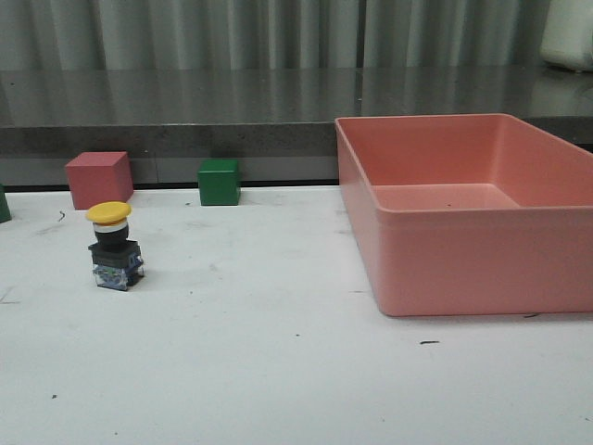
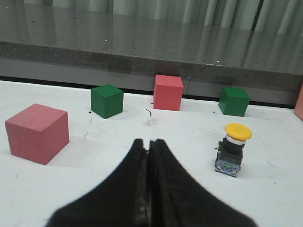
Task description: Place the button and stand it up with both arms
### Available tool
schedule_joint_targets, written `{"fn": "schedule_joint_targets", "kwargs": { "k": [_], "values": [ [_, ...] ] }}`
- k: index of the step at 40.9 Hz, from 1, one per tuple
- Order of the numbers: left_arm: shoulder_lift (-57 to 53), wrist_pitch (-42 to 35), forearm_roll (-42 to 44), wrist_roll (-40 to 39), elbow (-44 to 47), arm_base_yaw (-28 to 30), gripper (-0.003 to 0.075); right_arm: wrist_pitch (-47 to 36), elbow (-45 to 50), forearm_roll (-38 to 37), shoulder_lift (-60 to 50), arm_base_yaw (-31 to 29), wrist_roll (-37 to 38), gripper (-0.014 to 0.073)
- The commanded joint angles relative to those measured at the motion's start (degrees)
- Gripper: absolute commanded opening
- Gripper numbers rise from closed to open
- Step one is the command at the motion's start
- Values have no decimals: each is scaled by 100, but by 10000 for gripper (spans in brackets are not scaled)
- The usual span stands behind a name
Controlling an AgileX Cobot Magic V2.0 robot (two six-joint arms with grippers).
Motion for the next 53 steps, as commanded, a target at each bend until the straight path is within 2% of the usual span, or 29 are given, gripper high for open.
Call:
{"fn": "schedule_joint_targets", "kwargs": {
  "k": [1,29,34,42,53],
  "values": [
    [-127,-515,-63,-59,88,-4,-20,-412,-153,-91,47,-24,-46,-69],
    [-127,-515,-63,-59,88,-4,-20,-412,-153,-91,47,-24,-46,-69],
    [-127,-515,-63,-59,88,-4,-20,-426,-144,-370,47,-24,-51,-69],
    [-127,-515,-63,-59,88,-4,-20,-1305,475,-408,-41,-197,-114,-69],
    [-127,-515,-63,-59,88,-4,-20,-2306,1839,-352,-975,-1170,-114,-69]
  ]
}}
